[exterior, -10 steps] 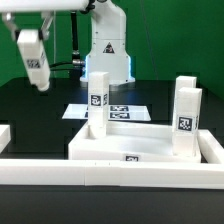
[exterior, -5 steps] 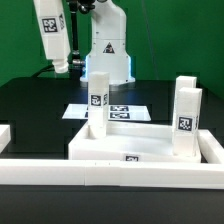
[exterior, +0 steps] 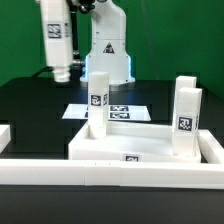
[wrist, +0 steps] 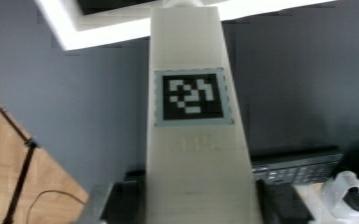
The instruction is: Assemble desk
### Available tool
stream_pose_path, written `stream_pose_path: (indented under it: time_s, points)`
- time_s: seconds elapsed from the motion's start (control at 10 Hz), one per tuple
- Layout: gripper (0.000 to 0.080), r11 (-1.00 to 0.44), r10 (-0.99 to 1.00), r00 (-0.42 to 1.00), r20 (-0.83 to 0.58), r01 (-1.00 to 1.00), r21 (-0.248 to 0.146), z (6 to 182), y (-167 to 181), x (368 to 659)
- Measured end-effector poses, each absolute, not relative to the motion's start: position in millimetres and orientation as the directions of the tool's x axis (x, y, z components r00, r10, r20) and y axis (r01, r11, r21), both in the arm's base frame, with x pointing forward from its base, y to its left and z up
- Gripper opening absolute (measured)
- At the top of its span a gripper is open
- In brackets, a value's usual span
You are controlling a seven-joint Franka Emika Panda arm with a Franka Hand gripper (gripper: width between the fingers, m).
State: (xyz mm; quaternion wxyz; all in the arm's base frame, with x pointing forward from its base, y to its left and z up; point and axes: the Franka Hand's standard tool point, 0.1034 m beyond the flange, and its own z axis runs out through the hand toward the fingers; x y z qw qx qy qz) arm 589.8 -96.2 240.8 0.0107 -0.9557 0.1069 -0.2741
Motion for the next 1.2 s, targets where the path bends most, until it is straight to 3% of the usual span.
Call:
stream_pose_path:
  time_s: [0.4, 0.9, 1.2]
  points:
    - [0.0288, -0.975, -0.219, 0.845, 0.488, -0.211, -0.071, 212.8, -82, 606]
    - [0.0288, -0.975, -0.215, 0.846, 0.487, -0.214, -0.06, 211.7, -81, 606]
    - [0.0288, -0.976, -0.188, 0.849, 0.495, -0.219, 0.006, 171.6, -86, 600]
